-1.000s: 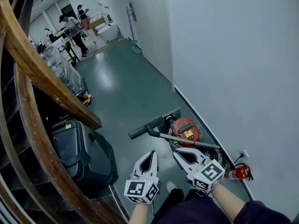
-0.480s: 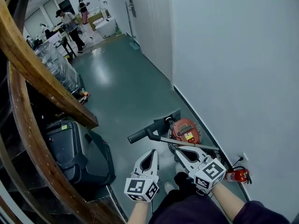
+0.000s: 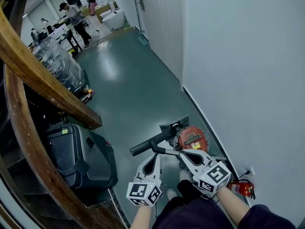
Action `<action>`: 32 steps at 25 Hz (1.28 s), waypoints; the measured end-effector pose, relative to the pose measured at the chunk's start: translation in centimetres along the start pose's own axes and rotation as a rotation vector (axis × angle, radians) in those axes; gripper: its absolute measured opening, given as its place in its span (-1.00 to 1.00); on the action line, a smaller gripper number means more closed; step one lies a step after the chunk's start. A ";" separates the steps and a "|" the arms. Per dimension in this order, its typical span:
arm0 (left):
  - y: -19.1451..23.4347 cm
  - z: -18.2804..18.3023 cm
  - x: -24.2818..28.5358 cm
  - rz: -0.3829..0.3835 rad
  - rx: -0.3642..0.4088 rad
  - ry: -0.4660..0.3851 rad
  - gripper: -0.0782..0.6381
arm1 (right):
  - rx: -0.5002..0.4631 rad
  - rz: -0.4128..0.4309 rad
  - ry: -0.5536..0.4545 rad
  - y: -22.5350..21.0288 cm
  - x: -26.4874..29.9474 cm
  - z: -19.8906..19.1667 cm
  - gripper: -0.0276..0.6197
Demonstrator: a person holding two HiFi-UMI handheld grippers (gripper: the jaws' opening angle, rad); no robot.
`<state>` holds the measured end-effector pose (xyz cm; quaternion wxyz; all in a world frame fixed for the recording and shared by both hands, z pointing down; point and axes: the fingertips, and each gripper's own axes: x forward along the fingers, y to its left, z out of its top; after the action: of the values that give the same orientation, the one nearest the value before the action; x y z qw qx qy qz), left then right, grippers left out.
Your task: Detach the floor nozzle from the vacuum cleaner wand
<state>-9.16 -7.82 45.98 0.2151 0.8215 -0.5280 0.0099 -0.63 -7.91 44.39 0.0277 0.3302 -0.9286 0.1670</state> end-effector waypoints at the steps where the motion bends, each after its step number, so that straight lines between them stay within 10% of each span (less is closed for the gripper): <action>1: 0.3 0.1 0.5 0.011 -0.004 0.000 -0.77 | 0.002 0.009 0.003 -0.6 0.4 0.1 -0.86; 20: 3.0 -1.5 4.3 0.114 -0.053 0.053 -0.77 | 0.039 0.096 0.082 -5.1 4.2 -2.0 -0.86; 32: 6.5 -9.9 5.1 0.144 -0.201 0.121 -0.77 | 0.002 0.093 0.233 -6.7 5.8 -10.5 -0.85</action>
<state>-10.49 -10.92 58.43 0.3265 0.7536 -0.5701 0.0222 -1.65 -12.80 57.21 0.1272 0.2653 -0.9333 0.2060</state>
